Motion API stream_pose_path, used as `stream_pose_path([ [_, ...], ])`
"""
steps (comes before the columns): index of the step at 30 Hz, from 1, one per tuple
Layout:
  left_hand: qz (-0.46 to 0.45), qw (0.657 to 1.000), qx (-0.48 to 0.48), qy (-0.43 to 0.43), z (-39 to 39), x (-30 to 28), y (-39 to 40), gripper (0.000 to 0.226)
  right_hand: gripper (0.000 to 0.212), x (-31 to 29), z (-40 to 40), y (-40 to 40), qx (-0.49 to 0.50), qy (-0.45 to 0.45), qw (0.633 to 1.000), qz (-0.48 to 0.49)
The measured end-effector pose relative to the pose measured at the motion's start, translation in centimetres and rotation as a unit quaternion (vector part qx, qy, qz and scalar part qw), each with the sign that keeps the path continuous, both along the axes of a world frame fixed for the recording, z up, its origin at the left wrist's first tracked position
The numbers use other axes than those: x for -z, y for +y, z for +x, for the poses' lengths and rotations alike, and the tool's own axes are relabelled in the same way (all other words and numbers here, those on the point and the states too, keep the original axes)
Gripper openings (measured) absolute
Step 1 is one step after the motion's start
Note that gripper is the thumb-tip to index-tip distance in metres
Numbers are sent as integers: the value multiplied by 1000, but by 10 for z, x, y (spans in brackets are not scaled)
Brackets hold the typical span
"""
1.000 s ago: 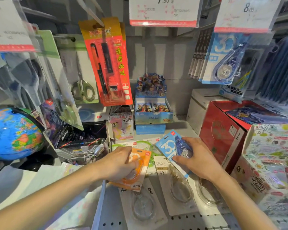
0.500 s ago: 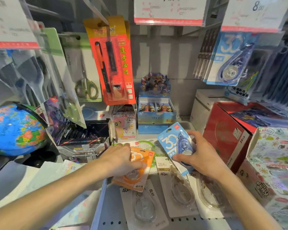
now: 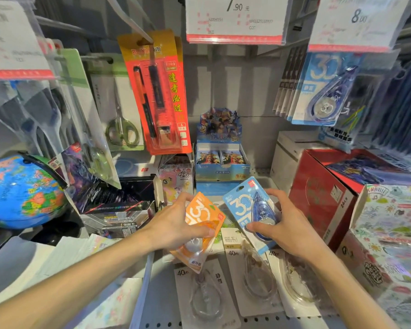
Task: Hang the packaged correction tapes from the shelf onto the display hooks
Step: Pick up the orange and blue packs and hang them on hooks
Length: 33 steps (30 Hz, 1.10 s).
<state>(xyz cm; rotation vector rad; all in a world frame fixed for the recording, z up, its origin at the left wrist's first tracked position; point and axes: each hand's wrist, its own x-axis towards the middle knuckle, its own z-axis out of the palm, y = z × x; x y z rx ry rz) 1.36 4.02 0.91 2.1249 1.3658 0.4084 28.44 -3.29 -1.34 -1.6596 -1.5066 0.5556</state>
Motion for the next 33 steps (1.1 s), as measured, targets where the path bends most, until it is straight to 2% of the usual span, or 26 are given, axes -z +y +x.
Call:
stream_pose_path([
  [5, -89, 988, 4, -126, -2, 1, 2, 76, 66, -1, 1, 0, 8, 55, 998, -13],
  [10, -113, 967, -42, -225, -3, -7, 1, 58, 59, -20, -3, -3, 18, 111, 993, 26],
  [15, -38, 952, -41, -301, -10, -25, -5, 55, 51, -51, -7, -14, 8, 153, 986, 73],
  [22, 39, 930, 37, -364, -1, -58, -26, 58, 45, -98, 5, -53, -18, 129, 985, 114],
  [33, 183, 920, 27, -345, 82, -119, -95, 61, 44, -144, 105, -104, -71, 79, 973, 206],
])
